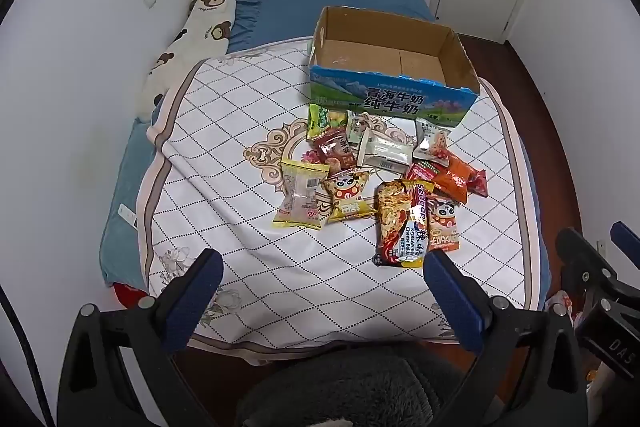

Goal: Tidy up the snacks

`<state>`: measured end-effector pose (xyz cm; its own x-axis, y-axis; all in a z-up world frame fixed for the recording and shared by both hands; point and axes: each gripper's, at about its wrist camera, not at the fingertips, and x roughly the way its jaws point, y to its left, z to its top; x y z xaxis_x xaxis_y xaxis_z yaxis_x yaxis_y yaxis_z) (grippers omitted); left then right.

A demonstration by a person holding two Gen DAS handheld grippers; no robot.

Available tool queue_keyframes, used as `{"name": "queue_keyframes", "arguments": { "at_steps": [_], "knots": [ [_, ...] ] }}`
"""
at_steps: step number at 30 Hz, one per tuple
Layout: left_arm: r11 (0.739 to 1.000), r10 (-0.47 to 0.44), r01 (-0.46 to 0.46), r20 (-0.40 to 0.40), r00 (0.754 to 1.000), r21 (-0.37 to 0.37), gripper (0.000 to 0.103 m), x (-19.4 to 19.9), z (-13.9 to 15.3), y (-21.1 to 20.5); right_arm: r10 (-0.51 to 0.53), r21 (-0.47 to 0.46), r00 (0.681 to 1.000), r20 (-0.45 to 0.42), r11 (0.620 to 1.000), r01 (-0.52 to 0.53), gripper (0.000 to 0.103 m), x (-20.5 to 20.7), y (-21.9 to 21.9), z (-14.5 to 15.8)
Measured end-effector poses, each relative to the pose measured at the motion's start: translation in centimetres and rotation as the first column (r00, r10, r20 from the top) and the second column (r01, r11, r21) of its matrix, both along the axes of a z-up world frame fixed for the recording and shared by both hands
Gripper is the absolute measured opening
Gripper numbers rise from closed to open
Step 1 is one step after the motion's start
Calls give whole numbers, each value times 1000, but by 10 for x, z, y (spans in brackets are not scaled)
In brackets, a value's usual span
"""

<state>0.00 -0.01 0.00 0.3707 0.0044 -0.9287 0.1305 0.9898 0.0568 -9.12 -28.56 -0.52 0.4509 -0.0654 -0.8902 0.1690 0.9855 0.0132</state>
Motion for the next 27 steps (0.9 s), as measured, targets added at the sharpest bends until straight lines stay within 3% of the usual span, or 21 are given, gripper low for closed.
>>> {"name": "queue_keyframes", "arguments": {
  "at_steps": [27],
  "knots": [
    [1000,6,-6,-9,1000,-8,102,-7,-3,5,1,6,1000,-5,1000,-1,103,-2,-1,-1]
  ]
}}
